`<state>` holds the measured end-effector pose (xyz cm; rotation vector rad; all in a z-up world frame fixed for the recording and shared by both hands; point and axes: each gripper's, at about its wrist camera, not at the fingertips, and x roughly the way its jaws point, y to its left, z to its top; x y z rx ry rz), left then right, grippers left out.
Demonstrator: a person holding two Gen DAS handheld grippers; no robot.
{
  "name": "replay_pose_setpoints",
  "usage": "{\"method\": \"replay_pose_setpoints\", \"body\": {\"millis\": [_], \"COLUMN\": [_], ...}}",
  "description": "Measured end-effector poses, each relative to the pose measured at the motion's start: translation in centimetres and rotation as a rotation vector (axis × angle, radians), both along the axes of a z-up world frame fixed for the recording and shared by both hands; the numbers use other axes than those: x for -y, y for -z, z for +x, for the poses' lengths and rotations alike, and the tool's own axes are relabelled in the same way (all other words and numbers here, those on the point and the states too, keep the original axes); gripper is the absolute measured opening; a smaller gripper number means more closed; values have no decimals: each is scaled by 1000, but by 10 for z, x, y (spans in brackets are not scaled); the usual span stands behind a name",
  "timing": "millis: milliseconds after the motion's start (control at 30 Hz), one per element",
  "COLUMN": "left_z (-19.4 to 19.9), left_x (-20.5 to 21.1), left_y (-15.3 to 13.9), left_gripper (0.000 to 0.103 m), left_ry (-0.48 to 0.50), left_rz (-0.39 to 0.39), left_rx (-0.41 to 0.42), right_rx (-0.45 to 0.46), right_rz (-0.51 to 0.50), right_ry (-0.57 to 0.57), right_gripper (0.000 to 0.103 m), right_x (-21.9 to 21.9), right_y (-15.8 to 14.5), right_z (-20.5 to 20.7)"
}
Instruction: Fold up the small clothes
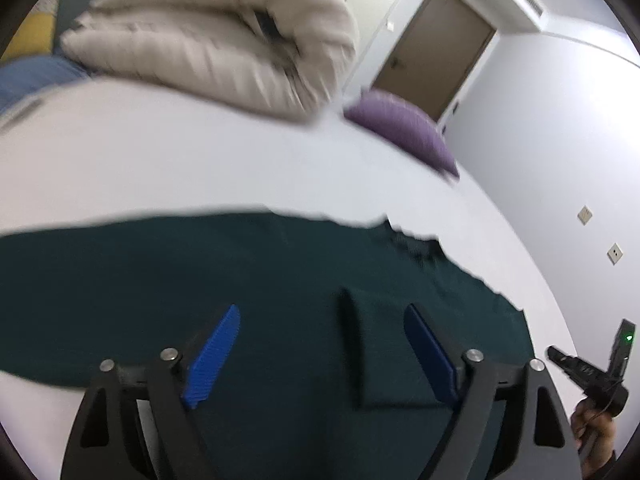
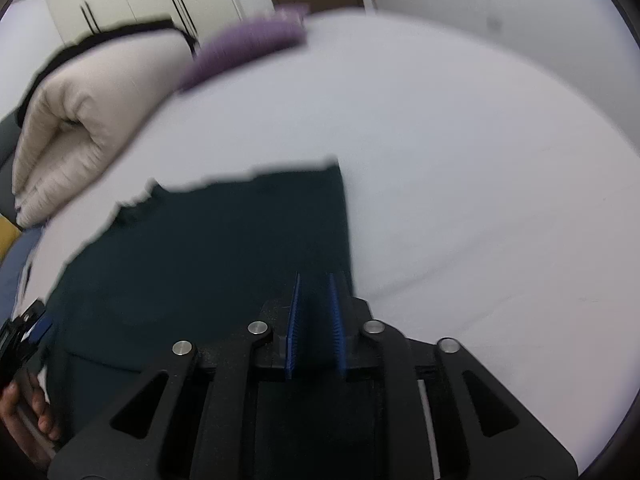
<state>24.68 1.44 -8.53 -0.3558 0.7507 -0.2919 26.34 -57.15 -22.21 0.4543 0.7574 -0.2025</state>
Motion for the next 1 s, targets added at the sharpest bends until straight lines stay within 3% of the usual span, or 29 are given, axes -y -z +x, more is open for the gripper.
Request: {"method": "replay_pose_setpoints", "body": {"millis": [33,67,133,200,300,367,500,567,633,667,733,900,1000], "left_z": [-11,-20,-36,-52,-80,-94,-110,-112,-122,-133,-145,-112,-97], "left_x": [-25,-48,-103,-161,-245,-276,-299,-297,-295,-297,-303,-306,-313], "left_y": [-7,-9,-7,4,37,54,68,67,70,75,79,79,80], "left_gripper": [89,89,89,89,89,89,87,87,77,73,74,85,82], "left_ry": [-46,-93,-222,-371,-594,-656,-764,-785,-833,-896,-937,-867,-857], "left_rz": [3,-14,-81,-188,-426,-557,-652,-645,-655,-694,-761,-743,-750], "left_rx": [6,3,-23,-59,-136,-140,-107,-95,-89,-85,-63,-79,-59], "right_rx": [37,70,112,146,137,130,115,112,105,103,101,83,76], "right_rz": [-2,2,33,99,192,236,249,258,265,265,265,276,296], "right_ry": [-7,-19,-55,-115,-201,-246,-307,-320,-333,-338,-343,-347,-341], "right_gripper": [18,27,38,41,42,42,42,42,42,42,42,42,42], "right_x": [-4,-9,-24,-40,-79,-102,-149,-161,-173,-178,-188,-192,-190], "right_y": [-10,-19,-33,-40,-42,-43,-41,-39,-37,-37,-35,-19,-10], "right_z": [-9,-17,-35,-54,-58,-58,-59,-56,-50,-51,-48,-38,-35]}}
